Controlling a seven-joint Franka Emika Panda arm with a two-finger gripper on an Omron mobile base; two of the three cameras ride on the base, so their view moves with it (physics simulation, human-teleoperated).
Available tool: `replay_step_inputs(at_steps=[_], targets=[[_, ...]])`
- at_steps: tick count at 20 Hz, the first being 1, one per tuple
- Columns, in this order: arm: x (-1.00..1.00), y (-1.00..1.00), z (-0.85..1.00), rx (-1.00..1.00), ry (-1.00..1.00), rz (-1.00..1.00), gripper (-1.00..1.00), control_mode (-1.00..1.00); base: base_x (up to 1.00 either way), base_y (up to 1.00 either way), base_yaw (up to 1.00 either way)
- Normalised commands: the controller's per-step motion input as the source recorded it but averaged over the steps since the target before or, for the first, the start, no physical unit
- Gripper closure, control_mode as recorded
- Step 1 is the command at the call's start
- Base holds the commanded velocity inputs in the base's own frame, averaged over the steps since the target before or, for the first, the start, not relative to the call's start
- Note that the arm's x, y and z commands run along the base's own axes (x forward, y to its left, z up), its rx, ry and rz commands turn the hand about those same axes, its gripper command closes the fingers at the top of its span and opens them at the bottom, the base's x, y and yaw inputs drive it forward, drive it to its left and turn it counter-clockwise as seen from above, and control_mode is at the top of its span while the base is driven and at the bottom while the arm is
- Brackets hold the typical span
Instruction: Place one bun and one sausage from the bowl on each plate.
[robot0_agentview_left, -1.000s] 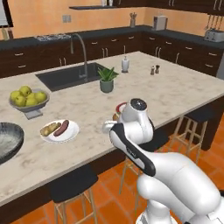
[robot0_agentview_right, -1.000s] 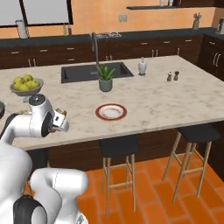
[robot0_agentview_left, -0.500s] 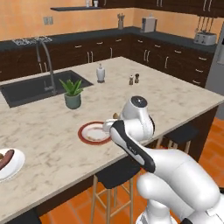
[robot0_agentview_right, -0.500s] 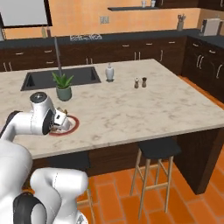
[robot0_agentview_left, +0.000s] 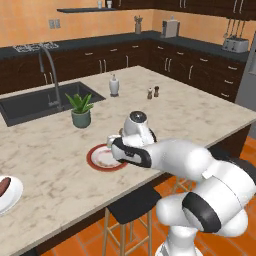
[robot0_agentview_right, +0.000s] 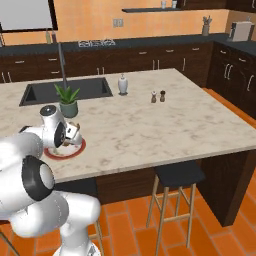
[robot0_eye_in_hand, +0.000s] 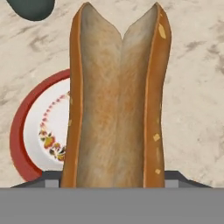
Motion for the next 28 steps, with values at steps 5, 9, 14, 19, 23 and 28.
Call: replay_step_inputs(at_steps=[5,9,14,19,23,28], targets=[[0.70,0.70,-0.57,-0.06,0.15,0.00,1.00,-1.00,0.00,0.00,0.00],[0.28,0.00,-0.59,-0.02,0.10,0.00,-1.00,-1.00,0.00,0.00,0.00],[0.05,0.00,0.00,0.00,0.02,0.00,-1.00,-1.00,0.00,0.00,0.00],[0.00,0.00,0.05,0.00,0.00,0.00,-1.00,-1.00,0.00,0.00,0.00],[-0.82,-0.34,0.74,0.11,-0.11,0.00,-1.00,-1.00,0.00,0.00,0.00],[-1.00,-0.64,0.99,0.19,-0.14,0.00,-1.00,-1.00,0.00,0.00,0.00]])
